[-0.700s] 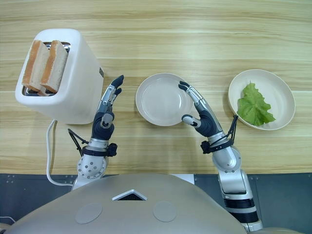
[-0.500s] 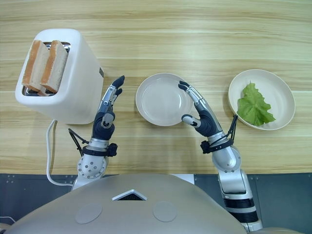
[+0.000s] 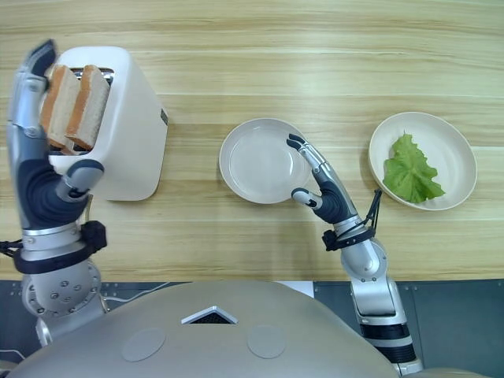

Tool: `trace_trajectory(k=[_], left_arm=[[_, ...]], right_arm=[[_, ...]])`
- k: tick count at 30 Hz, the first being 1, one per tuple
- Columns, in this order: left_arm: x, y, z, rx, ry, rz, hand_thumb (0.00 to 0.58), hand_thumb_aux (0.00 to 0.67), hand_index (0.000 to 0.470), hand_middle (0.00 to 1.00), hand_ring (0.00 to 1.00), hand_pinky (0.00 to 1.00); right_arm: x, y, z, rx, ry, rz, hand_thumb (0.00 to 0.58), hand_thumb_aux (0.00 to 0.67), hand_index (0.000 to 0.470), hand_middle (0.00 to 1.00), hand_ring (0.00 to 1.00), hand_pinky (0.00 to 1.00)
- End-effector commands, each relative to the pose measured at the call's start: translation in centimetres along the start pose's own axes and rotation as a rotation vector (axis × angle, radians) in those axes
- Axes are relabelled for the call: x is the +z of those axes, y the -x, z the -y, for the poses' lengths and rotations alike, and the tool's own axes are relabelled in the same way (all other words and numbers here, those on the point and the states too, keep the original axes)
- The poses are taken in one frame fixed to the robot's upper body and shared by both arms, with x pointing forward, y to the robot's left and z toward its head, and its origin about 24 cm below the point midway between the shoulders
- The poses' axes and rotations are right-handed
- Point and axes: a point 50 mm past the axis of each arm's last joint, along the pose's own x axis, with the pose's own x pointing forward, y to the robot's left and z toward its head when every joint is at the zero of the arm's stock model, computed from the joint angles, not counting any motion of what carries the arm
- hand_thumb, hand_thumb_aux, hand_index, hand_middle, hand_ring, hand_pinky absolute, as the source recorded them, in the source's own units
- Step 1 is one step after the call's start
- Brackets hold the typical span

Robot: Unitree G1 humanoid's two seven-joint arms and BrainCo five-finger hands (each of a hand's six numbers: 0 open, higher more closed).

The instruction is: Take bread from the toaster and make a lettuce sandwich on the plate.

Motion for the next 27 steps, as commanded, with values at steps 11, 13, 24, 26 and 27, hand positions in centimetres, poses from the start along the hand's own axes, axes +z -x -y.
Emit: trace_trajectory(k=[11, 13, 24, 26, 27], left_arm=[[-9.7, 0.4, -1.8, 0.009, -0.497, -0.319, 0.000, 0.000, 0.000, 0.00, 0.00, 0.00], [-10.5, 0.6, -1.3, -0.016, -0.513, -0.349, 0.281, 0.189, 0.133, 0.00, 0.00, 0.00], [-11.1, 0.8, 1.6, -0.097, -0.464, -0.373, 0.360, 0.257, 0.181, 0.00, 0.00, 0.00], [-11.0, 0.8, 1.7, -0.092, -0.462, -0.374, 0.328, 0.229, 0.160, 0.00, 0.00, 0.00], [-11.0, 0.8, 1.7, -0.090, -0.459, -0.375, 0.255, 0.168, 0.118, 0.00, 0.00, 0.00]], right_arm=[[-0.2, 0.8, 0.1, -0.042, 0.011, -0.029, 0.000, 0.000, 0.000, 0.00, 0.00, 0.00], [-0.2, 0.9, 0.1, -0.049, 0.010, -0.033, 0.000, 0.000, 0.000, 0.00, 0.00, 0.00], [-0.4, 1.1, 0.4, -0.074, 0.013, -0.046, 0.000, 0.000, 0.000, 0.00, 0.00, 0.00], [-0.5, 1.1, 0.4, -0.073, 0.014, -0.047, 0.000, 0.000, 0.000, 0.00, 0.00, 0.00], [-0.5, 1.1, 0.4, -0.073, 0.014, -0.047, 0.000, 0.000, 0.000, 0.00, 0.00, 0.00]])
